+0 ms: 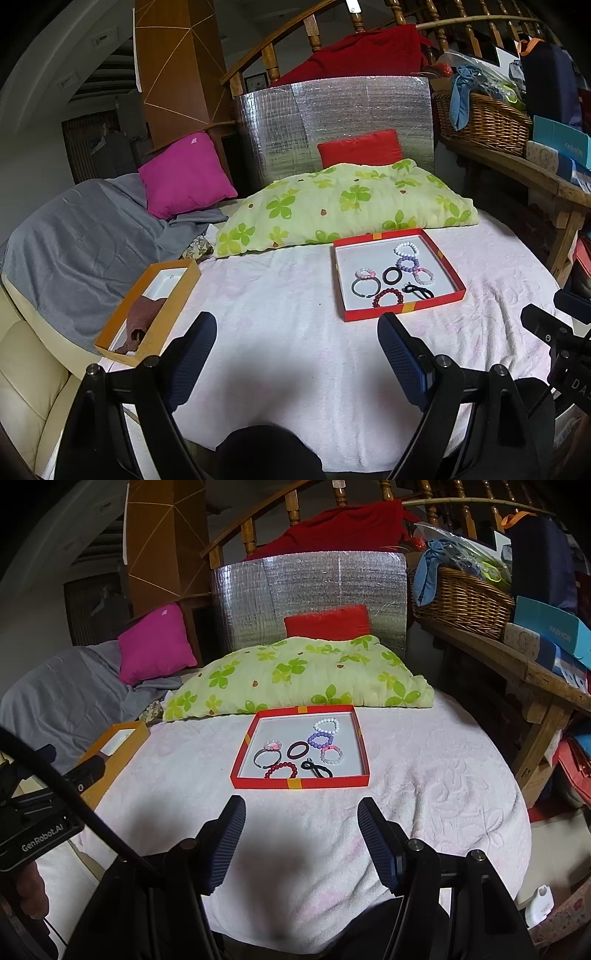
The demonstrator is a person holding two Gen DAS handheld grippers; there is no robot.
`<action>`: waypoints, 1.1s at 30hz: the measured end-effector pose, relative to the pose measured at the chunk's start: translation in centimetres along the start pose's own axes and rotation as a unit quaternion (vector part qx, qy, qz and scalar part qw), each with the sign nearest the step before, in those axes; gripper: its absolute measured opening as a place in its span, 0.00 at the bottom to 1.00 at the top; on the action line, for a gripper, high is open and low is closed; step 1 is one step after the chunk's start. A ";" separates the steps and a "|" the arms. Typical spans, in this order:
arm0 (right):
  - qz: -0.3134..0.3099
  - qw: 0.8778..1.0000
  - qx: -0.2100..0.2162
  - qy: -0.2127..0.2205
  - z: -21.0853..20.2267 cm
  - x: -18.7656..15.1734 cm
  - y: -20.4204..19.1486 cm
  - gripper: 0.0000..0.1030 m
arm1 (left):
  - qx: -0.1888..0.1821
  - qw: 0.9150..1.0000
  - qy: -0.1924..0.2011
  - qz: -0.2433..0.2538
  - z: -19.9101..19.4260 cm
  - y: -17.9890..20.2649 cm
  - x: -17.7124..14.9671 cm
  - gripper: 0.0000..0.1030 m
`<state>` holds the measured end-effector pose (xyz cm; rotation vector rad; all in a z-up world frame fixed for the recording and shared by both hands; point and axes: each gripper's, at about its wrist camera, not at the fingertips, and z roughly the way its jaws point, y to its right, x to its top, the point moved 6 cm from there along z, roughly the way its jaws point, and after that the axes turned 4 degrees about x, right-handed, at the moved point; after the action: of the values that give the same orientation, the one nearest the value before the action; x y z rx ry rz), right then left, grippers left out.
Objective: Organize jewelry
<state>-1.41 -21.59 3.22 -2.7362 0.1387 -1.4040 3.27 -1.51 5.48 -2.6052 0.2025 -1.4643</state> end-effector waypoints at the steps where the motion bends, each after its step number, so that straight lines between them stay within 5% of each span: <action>1: -0.001 1.000 0.000 0.000 0.0 0.0 0.0 0.65 | 0.001 1.000 -0.001 0.000 0.0 -0.1 0.0 0.86; 33: 0.001 1.000 -0.021 -0.014 3.2 1.7 1.0 0.66 | 0.004 1.000 -0.009 0.007 1.7 -0.1 0.2 0.86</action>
<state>2.15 -22.69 2.68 -2.7881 0.1733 -1.3760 4.85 -1.38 4.74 -2.6041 0.2121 -1.4325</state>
